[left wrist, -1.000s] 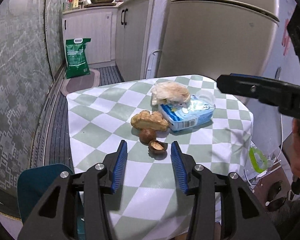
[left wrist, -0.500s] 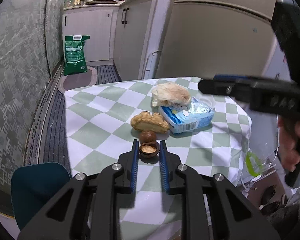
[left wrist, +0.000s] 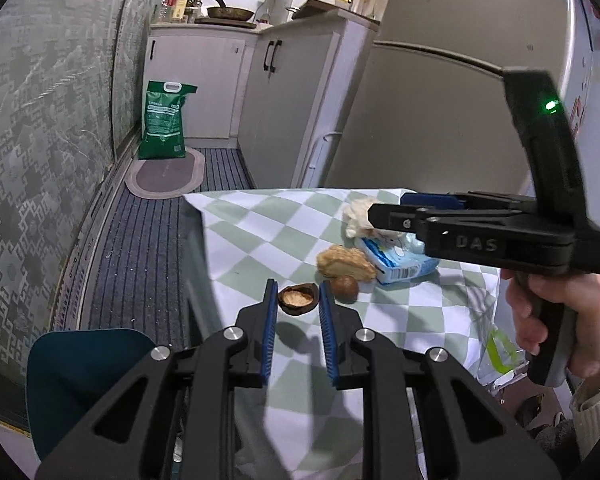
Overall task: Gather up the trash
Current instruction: 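Grasp the crumpled tissue with the right tool while the left tool grasps the walnut shell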
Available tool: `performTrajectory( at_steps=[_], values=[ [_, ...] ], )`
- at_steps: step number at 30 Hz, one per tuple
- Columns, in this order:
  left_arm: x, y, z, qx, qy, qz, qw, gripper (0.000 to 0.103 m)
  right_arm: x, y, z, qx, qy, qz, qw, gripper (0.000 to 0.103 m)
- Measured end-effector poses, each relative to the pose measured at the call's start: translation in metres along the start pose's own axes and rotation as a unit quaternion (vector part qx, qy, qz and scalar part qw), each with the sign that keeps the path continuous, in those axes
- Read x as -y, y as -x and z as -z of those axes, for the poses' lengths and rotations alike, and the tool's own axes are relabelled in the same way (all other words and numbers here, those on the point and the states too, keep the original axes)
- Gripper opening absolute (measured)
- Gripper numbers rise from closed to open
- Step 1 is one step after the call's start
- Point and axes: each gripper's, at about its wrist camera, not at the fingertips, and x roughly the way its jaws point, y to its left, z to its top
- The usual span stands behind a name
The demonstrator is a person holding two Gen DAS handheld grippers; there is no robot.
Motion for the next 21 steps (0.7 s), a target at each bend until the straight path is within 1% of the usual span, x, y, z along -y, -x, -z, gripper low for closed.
performTrajectory(
  at_steps=[8, 12, 13, 16, 21],
  values=[
    [-0.029, 0.016, 0.003, 0.008, 0.013, -0.015, 0.9998, 0.022, -0.004, -0.021, -0.001, -0.03, 0.004, 0.037, 0.999, 0.039],
    [-0.043, 0.024, 0.004, 0.012, 0.02, -0.023, 0.9994, 0.022, -0.006, -0.02, -0.004, -0.033, 0.006, 0.046, 0.998, 0.019],
    [-0.047, 0.027, 0.004, 0.014, 0.023, -0.026, 0.9993, 0.022, -0.007, -0.02, -0.005, -0.036, 0.009, 0.053, 0.998, 0.016],
    [-0.058, 0.034, 0.004, 0.019, 0.029, -0.03, 0.999, 0.022, -0.011, -0.021, -0.006, -0.038, 0.017, 0.069, 0.997, 0.012],
    [-0.078, 0.046, 0.006, 0.027, 0.035, -0.041, 0.9982, 0.022, -0.021, -0.004, -0.017, -0.01, 0.02, 0.072, 0.997, 0.012]
  ],
)
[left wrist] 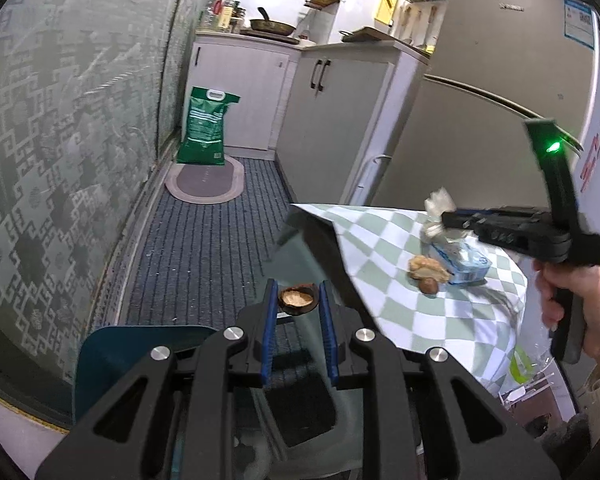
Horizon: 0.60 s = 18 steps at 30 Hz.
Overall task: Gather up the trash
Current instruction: 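Grasp the crumpled tissue with the right tool while the left tool grasps the walnut shell, then carry the tissue and walnut shell over the teal bin with both tools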
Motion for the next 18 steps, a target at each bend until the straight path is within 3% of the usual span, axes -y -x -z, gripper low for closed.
performTrajectory(
  at_steps=[7, 18],
  values=[
    [-0.034, 0.002, 0.01, -0.011, 0.012, -0.036, 0.9992, 0.022, -0.028, 0.022, -0.02, 0.034, 0.006, -0.027, 0.999, 0.012],
    [-0.093, -0.005, 0.045, -0.065, 0.032, -0.082, 0.994, 0.022, -0.105, 0.037, -0.038, 0.051, 0.042, -0.115, 0.991, 0.012]
  ],
)
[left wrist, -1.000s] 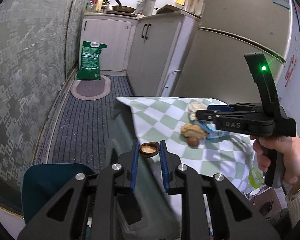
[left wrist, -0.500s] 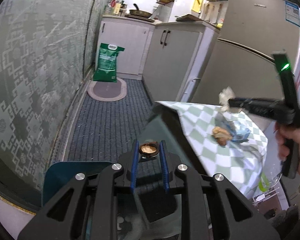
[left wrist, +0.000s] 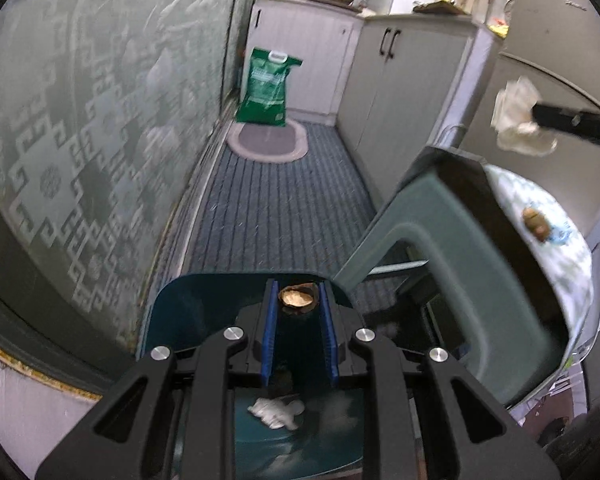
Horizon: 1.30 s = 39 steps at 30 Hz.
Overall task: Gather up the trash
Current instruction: 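Carry the tissue and walnut shell over the teal bin with both tools, then open both tools to drop the tissue and shell into the bin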
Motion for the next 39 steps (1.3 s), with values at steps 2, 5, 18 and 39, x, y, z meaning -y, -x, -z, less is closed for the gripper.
performTrajectory(
  at_steps=[2, 5, 18, 39],
  values=[
    [-0.007, -0.005, 0.006, -0.013, 0.002, -0.002, 0.9999, 0.022, -0.011, -0.004, -0.001, -0.004, 0.001, -0.018, 1.0, 0.012],
    [-0.015, -0.014, 0.016, -0.036, 0.005, -0.007, 0.9993, 0.022, -0.029, -0.012, -0.002, -0.011, -0.003, -0.047, 0.999, 0.012],
    [-0.042, -0.052, 0.055, -0.134, 0.006, -0.037, 0.9902, 0.022, -0.099, -0.058, 0.011, -0.07, 0.027, -0.096, 0.993, 0.012],
    [-0.051, -0.014, 0.037, -0.069, 0.013, -0.038, 0.9968, 0.025, -0.136, -0.112, 0.05, -0.143, 0.039, -0.107, 0.983, 0.011]
  ],
)
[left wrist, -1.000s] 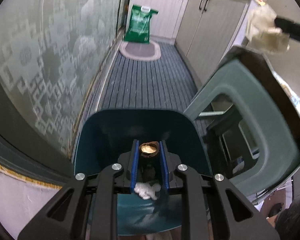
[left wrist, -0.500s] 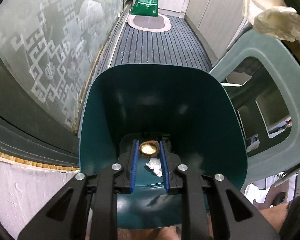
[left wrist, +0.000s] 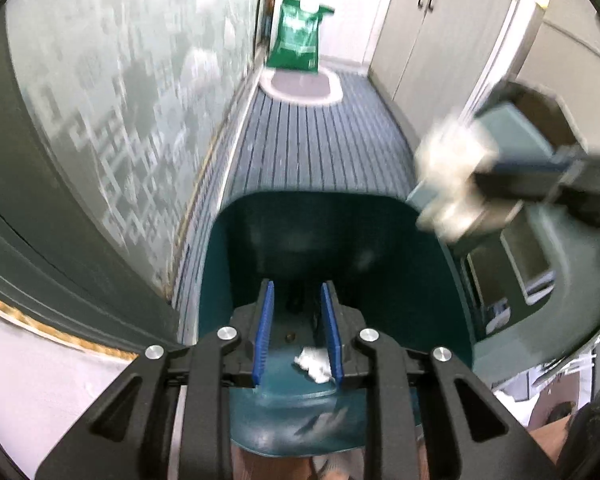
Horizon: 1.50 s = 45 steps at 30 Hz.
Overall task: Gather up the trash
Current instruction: 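Open both tools to drop the tissue and shell into the bin, then move both tools back over the table toward the nut and wipes pack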
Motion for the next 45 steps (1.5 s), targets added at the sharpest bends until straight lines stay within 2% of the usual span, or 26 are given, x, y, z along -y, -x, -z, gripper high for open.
performTrajectory(
  at_steps=[8, 20, 23, 26, 27, 28, 38, 45],
  values=[
    [0.002, 0.034, -0.014, 0.066, 0.01, 0.005, 0.9978, 0.018, -0.009, -0.038, 0.017, -0.037, 0.005, 0.0, 0.999, 0.011],
    [0.01, 0.075, -0.031, 0.129, 0.016, 0.022, 0.9913, 0.018, -0.008, -0.086, 0.05, -0.093, 0.018, 0.008, 0.995, 0.012],
    [0.013, 0.08, -0.034, 0.137, 0.013, 0.032, 0.99, 0.018, -0.006, -0.092, 0.056, -0.104, 0.02, 0.005, 0.994, 0.015],
    [0.017, 0.087, -0.038, 0.149, 0.007, 0.033, 0.9883, 0.018, -0.005, -0.095, 0.062, -0.111, 0.02, 0.005, 0.994, 0.027],
    [0.017, 0.089, -0.038, 0.153, 0.007, 0.035, 0.9877, 0.018, -0.005, -0.095, 0.063, -0.111, 0.021, 0.006, 0.994, 0.036],
    [0.017, 0.091, -0.039, 0.155, 0.008, 0.038, 0.9871, 0.018, -0.005, -0.094, 0.064, -0.109, 0.02, 0.006, 0.994, 0.041],
    [0.021, 0.106, -0.045, 0.18, 0.015, 0.041, 0.9827, 0.019, -0.011, -0.071, 0.061, -0.084, 0.03, -0.005, 0.996, 0.04],
    [0.027, 0.118, -0.051, 0.2, 0.018, 0.039, 0.9788, 0.025, -0.014, -0.027, 0.049, -0.033, 0.04, -0.014, 0.999, 0.04]
  ],
)
